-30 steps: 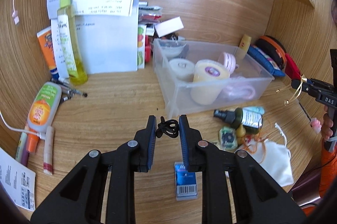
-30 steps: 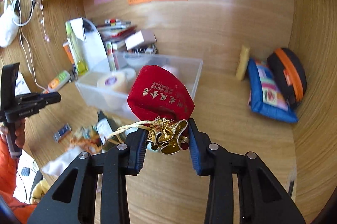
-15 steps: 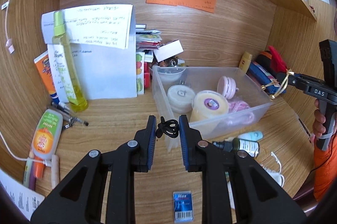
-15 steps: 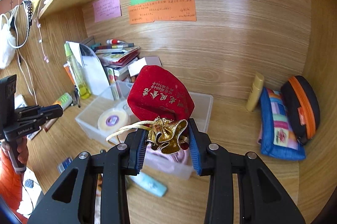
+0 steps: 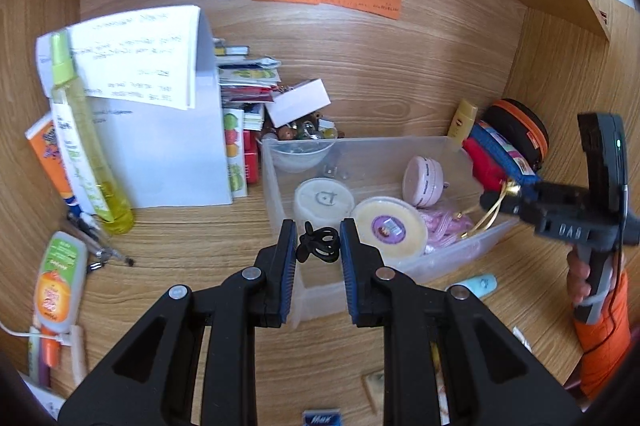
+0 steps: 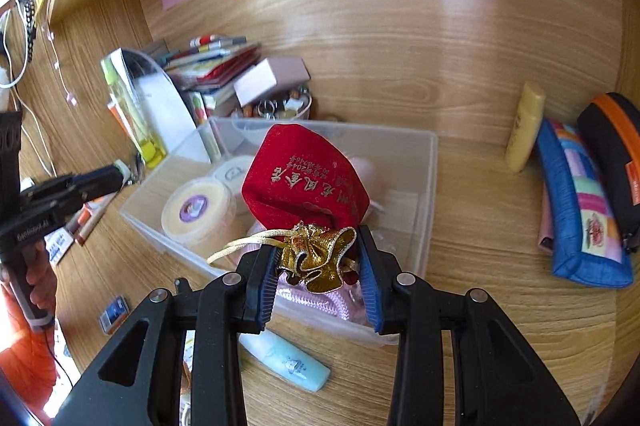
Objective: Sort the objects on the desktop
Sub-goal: 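Lift the red pouch and carry it over the clear box with the right tool, then open the right tool to drop the red pouch while the left tool releases the black clip into the box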
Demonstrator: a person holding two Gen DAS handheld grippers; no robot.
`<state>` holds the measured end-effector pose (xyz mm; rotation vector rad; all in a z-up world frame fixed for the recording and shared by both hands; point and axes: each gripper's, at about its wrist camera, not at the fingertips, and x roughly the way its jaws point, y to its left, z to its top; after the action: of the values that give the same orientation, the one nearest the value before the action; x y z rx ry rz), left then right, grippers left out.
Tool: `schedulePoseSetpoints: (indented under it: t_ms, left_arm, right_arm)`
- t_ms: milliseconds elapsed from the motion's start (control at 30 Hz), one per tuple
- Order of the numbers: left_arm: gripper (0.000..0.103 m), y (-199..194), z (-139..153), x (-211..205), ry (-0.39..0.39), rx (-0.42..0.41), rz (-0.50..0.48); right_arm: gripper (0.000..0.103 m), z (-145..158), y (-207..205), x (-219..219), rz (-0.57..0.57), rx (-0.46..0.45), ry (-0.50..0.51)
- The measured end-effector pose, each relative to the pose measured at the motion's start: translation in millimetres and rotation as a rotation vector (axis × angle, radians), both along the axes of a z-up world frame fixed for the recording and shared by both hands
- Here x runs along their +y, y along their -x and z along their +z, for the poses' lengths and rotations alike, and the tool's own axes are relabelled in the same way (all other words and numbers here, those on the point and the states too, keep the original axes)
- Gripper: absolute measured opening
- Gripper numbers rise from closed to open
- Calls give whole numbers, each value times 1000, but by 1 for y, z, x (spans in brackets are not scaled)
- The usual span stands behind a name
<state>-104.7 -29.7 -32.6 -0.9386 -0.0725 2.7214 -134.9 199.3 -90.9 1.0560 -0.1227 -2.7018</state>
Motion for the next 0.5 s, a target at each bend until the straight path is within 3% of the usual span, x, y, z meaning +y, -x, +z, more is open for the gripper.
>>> schedulePoseSetpoints:
  t_ms: [500]
  left_arm:
    - [21, 20, -27, 21, 32, -25, -9]
  right_arm:
    - [35, -13, 3, -5, -12, -35, -29]
